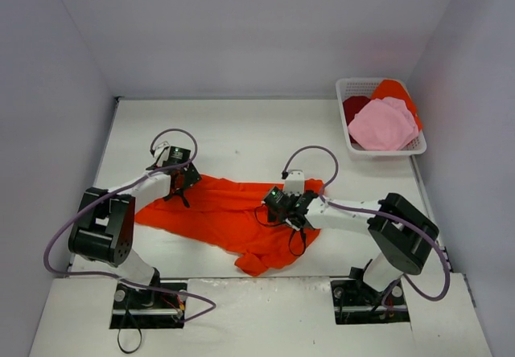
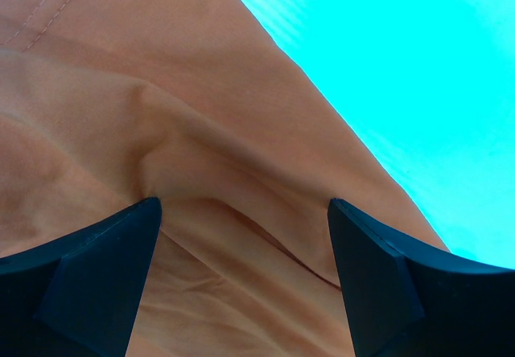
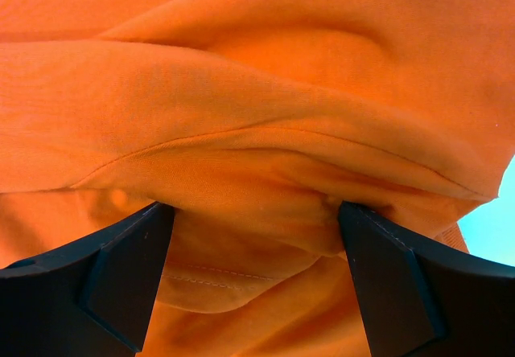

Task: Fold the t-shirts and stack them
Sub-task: Fold the tshirt

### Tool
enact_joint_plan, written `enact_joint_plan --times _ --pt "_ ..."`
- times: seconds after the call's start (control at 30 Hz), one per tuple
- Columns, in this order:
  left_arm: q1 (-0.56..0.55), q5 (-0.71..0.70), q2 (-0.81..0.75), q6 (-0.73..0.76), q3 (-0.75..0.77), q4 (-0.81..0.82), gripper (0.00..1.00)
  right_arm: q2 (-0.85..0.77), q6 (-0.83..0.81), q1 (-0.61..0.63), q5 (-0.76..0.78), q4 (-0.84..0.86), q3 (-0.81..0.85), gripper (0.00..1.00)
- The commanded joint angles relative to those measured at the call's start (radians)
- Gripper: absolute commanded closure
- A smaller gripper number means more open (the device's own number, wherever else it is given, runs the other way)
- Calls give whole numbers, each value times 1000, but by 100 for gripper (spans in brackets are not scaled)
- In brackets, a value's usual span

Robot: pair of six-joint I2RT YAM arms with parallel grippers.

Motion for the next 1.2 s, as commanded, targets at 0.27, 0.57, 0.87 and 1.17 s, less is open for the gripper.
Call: enact_joint_plan --times 0.27,0.57,0.87,1.17 --pt "25 38 47 -18 125 8 20 82 -151 -113 -43 78 91 20" --pt "56 49 76 -21 174 28 20 167 -352 -216 -127 186 200 21" --pt "119 87 67 -18 121 73 20 277 -480 -268 -214 253 315 21" --pt "171 129 55 -8 94 102 20 331 -576 -292 -233 286 407 21"
